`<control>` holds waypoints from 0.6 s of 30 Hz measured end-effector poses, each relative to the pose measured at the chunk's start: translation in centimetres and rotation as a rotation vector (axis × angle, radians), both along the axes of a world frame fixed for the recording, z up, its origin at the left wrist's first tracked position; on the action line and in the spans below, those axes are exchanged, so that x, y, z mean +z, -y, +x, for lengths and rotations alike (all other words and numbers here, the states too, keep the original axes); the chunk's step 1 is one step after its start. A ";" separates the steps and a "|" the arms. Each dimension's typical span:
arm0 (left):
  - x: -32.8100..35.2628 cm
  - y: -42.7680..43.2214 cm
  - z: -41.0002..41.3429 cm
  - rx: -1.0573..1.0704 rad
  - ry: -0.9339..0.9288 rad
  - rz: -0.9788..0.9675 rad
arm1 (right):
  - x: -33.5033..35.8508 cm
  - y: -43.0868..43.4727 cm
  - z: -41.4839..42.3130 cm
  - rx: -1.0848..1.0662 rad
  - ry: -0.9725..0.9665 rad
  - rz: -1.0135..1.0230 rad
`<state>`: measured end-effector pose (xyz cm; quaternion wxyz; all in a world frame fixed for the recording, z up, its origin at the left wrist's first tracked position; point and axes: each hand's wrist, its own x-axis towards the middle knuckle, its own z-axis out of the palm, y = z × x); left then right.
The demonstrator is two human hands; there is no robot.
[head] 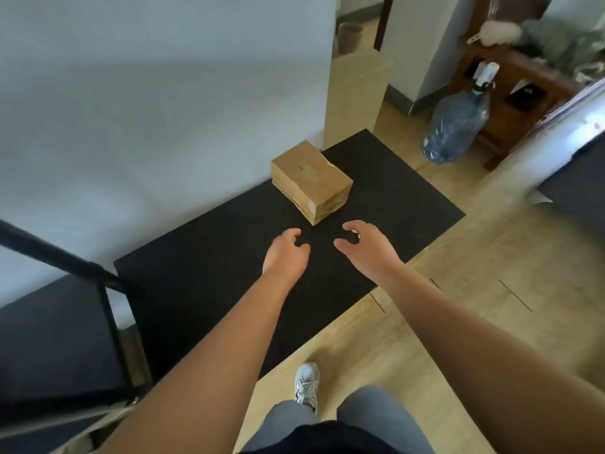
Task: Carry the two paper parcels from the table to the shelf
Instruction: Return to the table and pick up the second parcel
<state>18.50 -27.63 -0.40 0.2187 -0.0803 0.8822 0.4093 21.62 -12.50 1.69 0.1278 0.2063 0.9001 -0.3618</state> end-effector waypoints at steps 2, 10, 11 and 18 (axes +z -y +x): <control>0.0 -0.6 -1.4 0.024 0.008 0.022 | -0.5 -0.6 -1.5 -0.004 0.003 -0.016; -0.5 -4.0 -6.7 0.210 0.041 0.080 | -1.5 -4.1 -8.9 0.078 -0.037 -0.018; -0.6 -4.5 -7.3 0.245 0.041 0.094 | -1.6 -4.5 -9.7 0.107 -0.044 -0.026; -1.8 -8.6 -10.2 0.576 0.129 0.142 | -1.3 -8.8 -16.0 0.338 -0.083 -0.059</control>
